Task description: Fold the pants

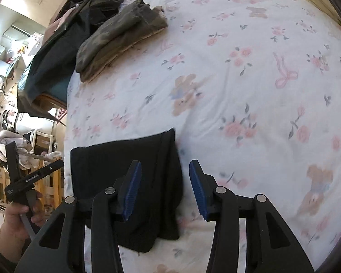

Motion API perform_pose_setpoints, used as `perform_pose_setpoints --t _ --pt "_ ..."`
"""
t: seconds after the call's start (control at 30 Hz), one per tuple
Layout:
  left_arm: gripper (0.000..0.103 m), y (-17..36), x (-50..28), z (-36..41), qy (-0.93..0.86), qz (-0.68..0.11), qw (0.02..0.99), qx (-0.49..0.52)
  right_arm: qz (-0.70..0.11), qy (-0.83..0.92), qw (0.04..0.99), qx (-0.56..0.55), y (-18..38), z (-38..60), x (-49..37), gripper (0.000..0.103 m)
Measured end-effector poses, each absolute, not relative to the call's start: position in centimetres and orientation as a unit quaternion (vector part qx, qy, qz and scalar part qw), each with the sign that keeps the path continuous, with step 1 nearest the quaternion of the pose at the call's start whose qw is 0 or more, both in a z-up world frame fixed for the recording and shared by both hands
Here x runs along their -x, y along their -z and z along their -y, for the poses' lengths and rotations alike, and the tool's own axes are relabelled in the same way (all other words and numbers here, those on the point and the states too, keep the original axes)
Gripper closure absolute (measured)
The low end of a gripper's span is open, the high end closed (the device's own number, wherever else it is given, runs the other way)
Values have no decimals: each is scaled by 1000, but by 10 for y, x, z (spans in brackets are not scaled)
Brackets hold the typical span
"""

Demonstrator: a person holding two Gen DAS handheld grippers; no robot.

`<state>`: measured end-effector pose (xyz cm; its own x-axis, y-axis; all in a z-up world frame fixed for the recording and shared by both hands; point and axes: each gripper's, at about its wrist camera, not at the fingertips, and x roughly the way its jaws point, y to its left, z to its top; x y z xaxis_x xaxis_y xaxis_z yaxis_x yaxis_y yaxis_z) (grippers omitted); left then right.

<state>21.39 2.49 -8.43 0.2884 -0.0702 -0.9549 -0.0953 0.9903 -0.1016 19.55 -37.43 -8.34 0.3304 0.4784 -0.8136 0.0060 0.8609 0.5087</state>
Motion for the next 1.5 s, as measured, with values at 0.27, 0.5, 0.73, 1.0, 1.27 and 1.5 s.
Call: perform_pose_setpoints --t 0.27,0.5,0.73,1.0,1.27,1.5 --pt "24 104 -241 -16 25 -599 796 79 -579 -169 769 -213 110 371 -229 55" --pt "27 124 -255 -11 44 -607 789 79 -586 -196 753 -224 136 365 -250 42" --pt "63 121 -254 -5 98 -603 787 86 -600 -241 738 -193 152 344 -257 61" --pt "93 121 -256 -3 123 -608 781 68 -588 -258 752 -148 148 337 -255 99" --pt "93 94 -289 6 144 -550 821 59 -526 -233 808 -126 113 349 -270 100" --pt "93 97 -292 19 163 -525 835 19 -501 -222 832 -89 119 350 -267 99"
